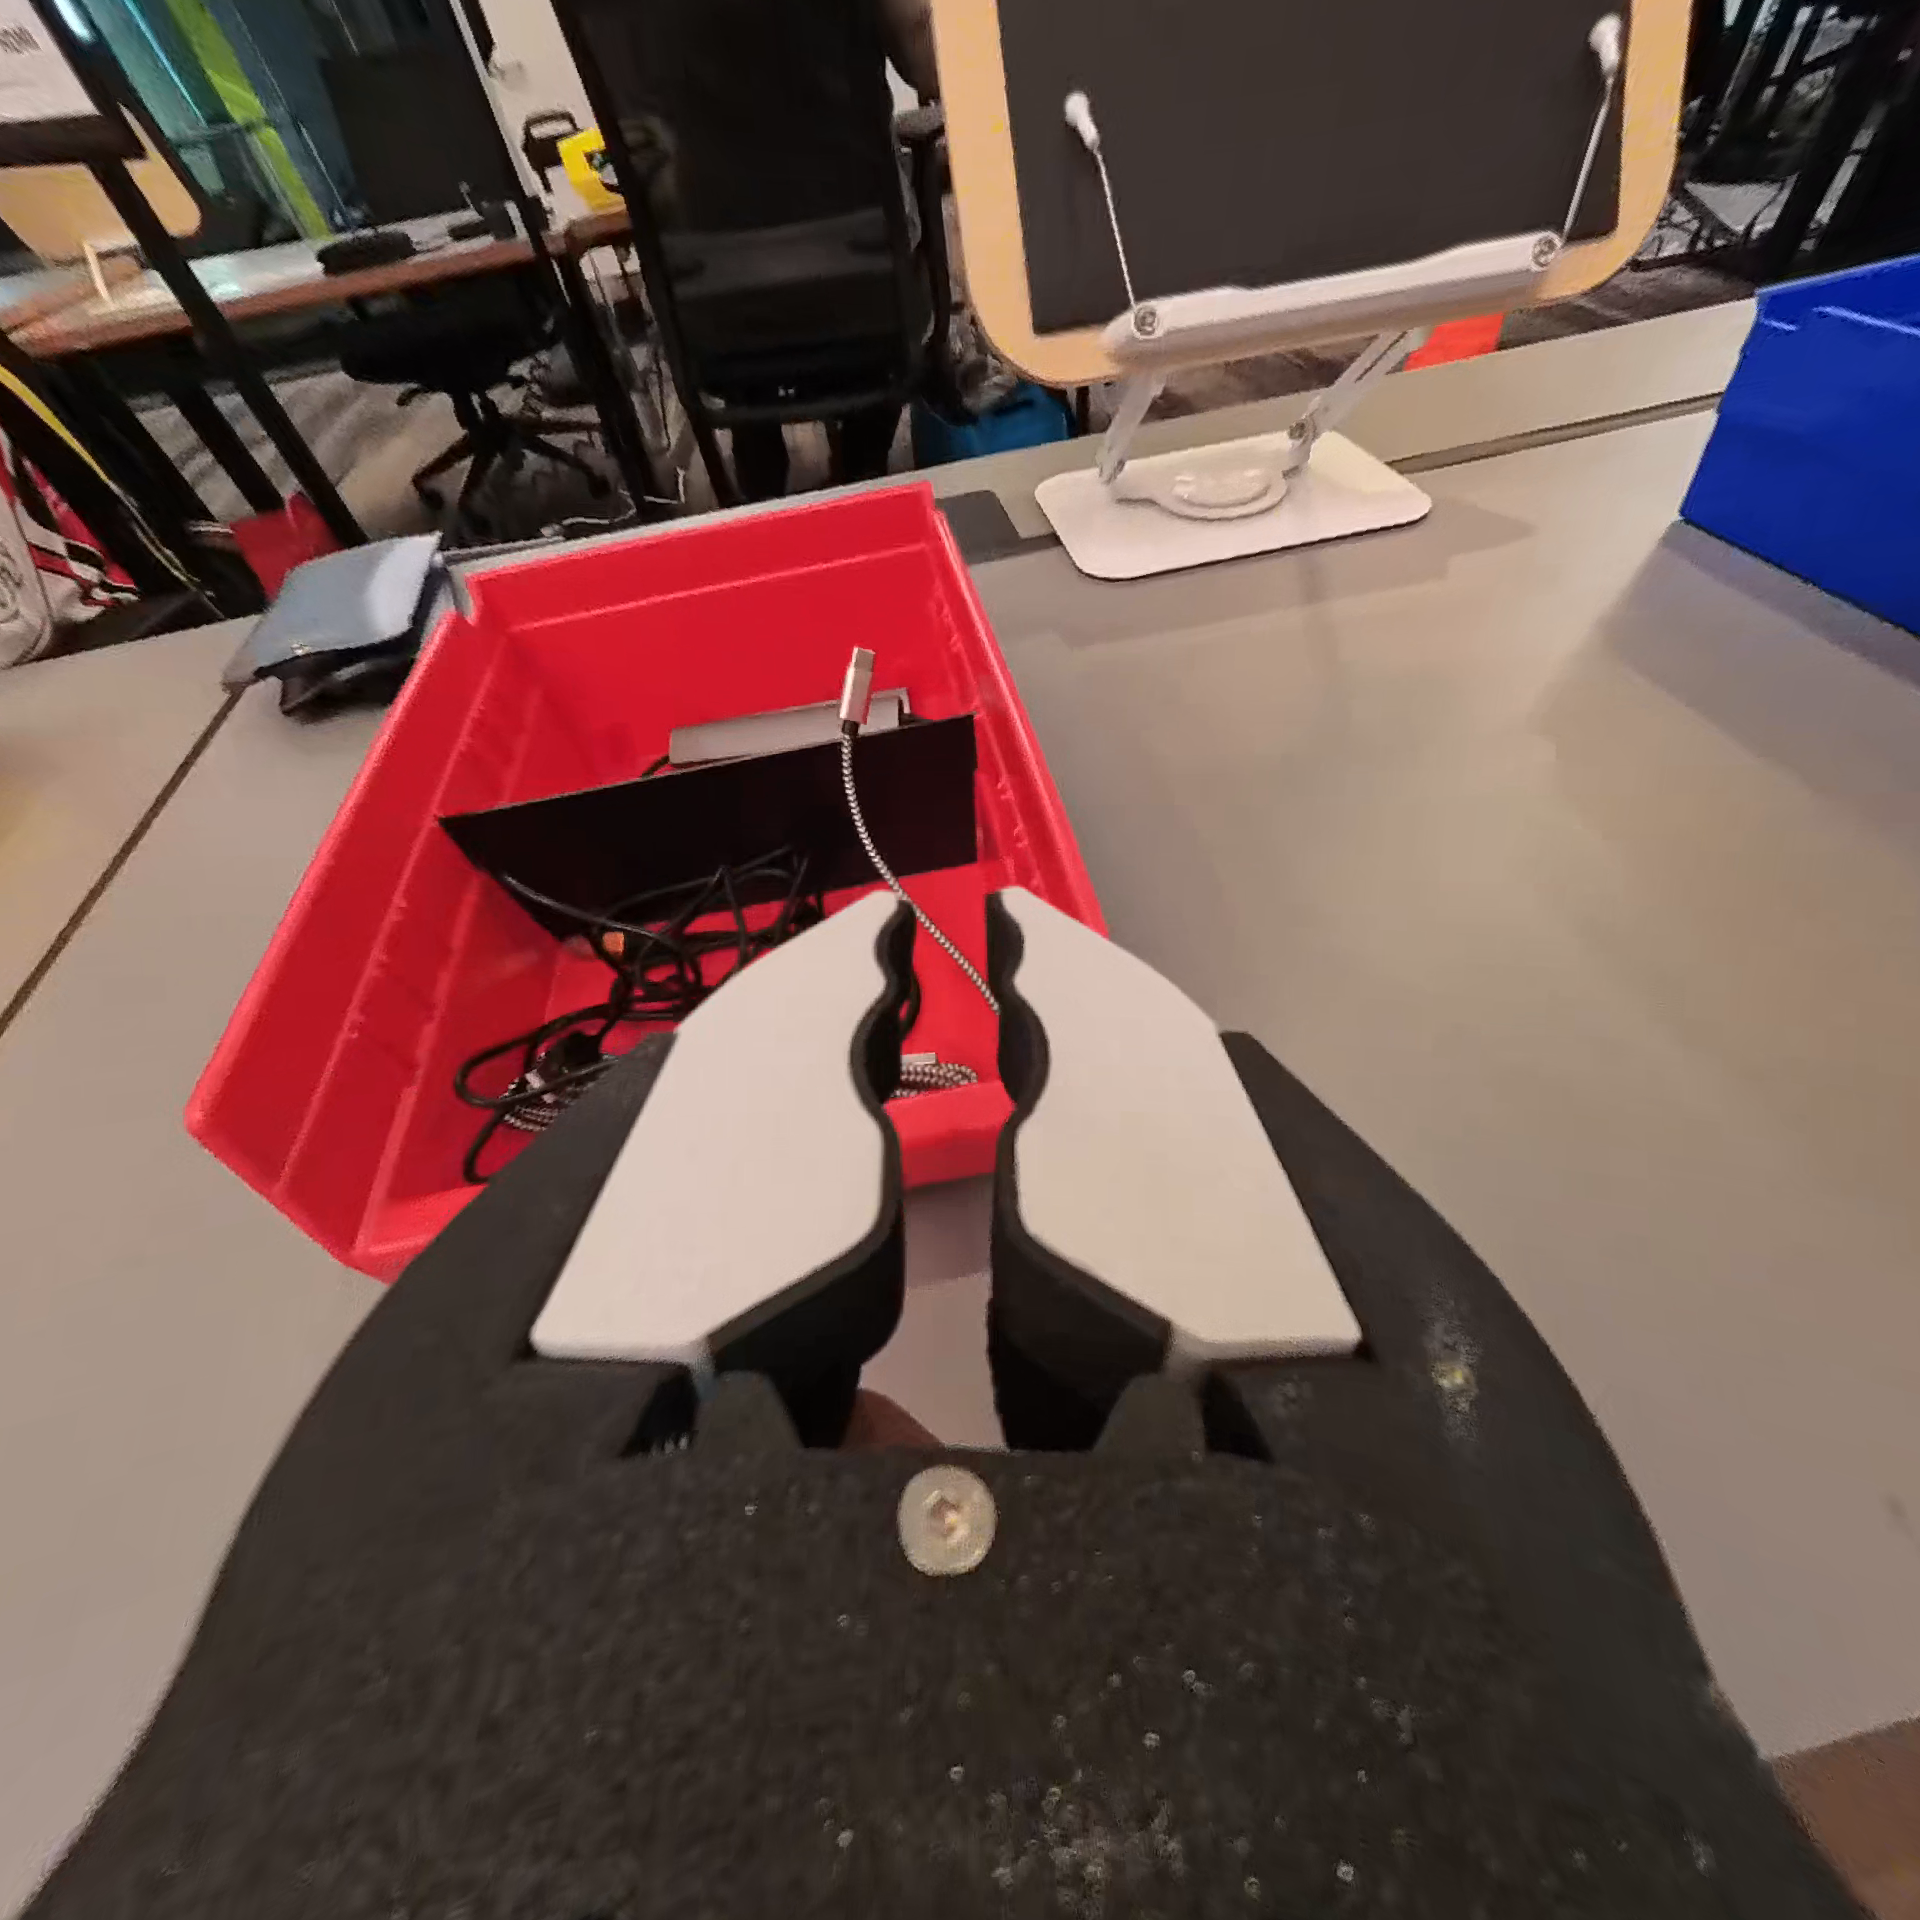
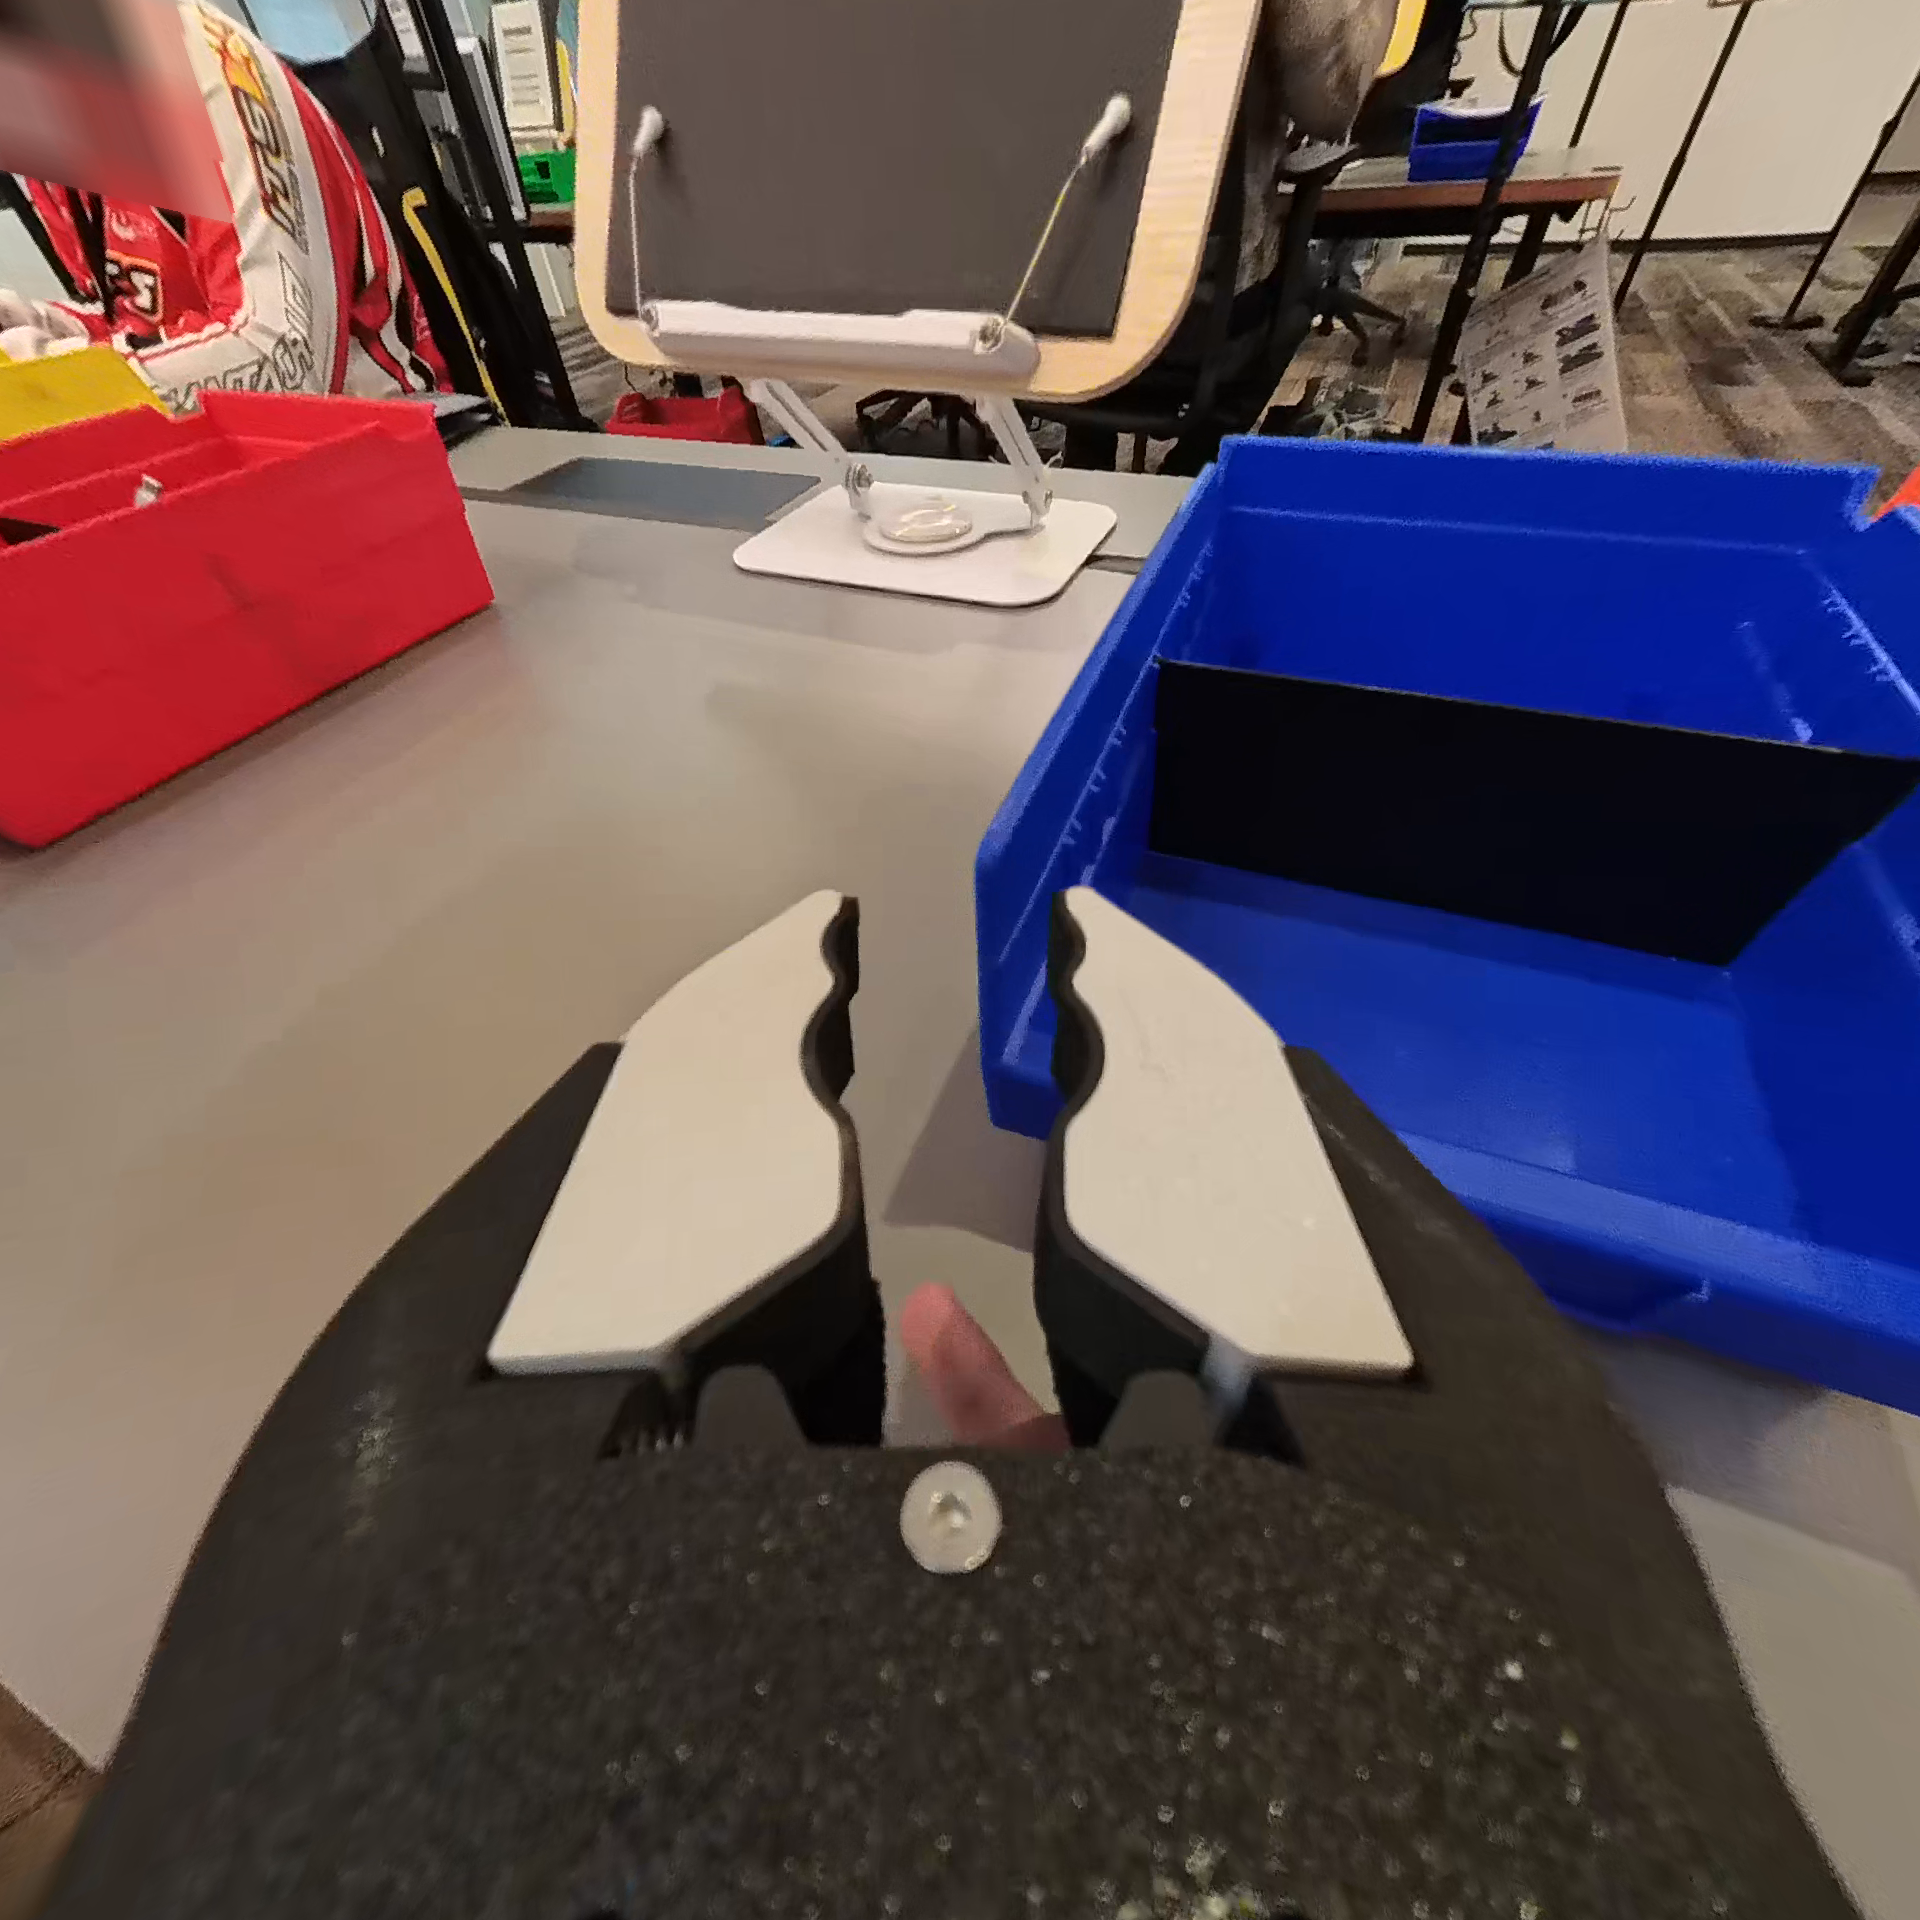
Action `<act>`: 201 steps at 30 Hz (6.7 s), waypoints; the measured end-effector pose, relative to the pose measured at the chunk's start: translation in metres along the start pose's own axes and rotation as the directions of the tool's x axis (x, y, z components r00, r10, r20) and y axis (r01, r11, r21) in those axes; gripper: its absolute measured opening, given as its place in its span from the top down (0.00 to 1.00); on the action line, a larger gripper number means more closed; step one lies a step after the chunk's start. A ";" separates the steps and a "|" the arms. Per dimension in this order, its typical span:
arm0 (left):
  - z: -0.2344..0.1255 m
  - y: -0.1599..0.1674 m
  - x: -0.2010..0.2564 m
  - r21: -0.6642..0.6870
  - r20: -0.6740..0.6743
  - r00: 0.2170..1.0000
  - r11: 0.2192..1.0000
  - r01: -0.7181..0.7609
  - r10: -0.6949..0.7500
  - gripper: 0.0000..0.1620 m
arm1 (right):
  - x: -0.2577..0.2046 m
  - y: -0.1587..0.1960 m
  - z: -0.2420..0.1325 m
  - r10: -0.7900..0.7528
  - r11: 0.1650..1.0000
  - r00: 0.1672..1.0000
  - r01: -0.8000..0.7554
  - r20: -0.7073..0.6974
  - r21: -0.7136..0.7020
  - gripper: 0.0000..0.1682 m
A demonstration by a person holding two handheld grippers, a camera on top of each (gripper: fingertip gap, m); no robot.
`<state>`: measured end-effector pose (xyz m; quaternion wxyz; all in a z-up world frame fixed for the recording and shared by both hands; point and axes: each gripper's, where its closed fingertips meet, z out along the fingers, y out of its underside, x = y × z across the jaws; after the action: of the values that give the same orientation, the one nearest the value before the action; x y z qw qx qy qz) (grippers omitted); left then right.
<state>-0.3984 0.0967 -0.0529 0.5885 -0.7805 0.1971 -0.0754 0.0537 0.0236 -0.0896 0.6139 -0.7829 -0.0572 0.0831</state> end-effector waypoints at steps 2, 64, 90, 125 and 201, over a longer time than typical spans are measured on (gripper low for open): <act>0.002 0.004 0.001 -0.014 -0.035 0.999 1.000 0.024 -0.024 0.94 | -0.003 -0.002 0.000 0.008 1.000 1.000 -0.008 0.008 0.013 0.80; 0.089 -0.261 0.013 0.334 0.368 0.348 0.227 -0.915 0.862 0.86 | -0.050 -0.017 0.007 0.174 0.985 0.945 -0.173 0.276 -0.031 0.81; 0.079 -0.114 0.283 0.477 0.298 0.183 0.020 -0.879 0.937 0.86 | -0.152 -0.092 0.057 -0.148 0.978 0.902 0.073 0.405 0.196 0.93; -0.022 0.066 0.197 -0.150 -0.578 0.789 0.977 0.152 -0.211 0.85 | -0.169 -0.010 0.174 -0.889 0.429 0.457 0.816 0.023 0.388 0.94; 0.028 -0.065 0.165 -0.274 -0.702 0.681 0.962 0.009 -0.206 0.99 | -0.144 -0.026 0.174 -0.756 0.627 0.648 0.679 0.089 0.381 0.94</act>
<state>-0.2238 0.0713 -0.0185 0.3546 -0.7645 0.3745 -0.3867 -0.1216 0.1677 -0.0965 0.6993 -0.5695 -0.4267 -0.0682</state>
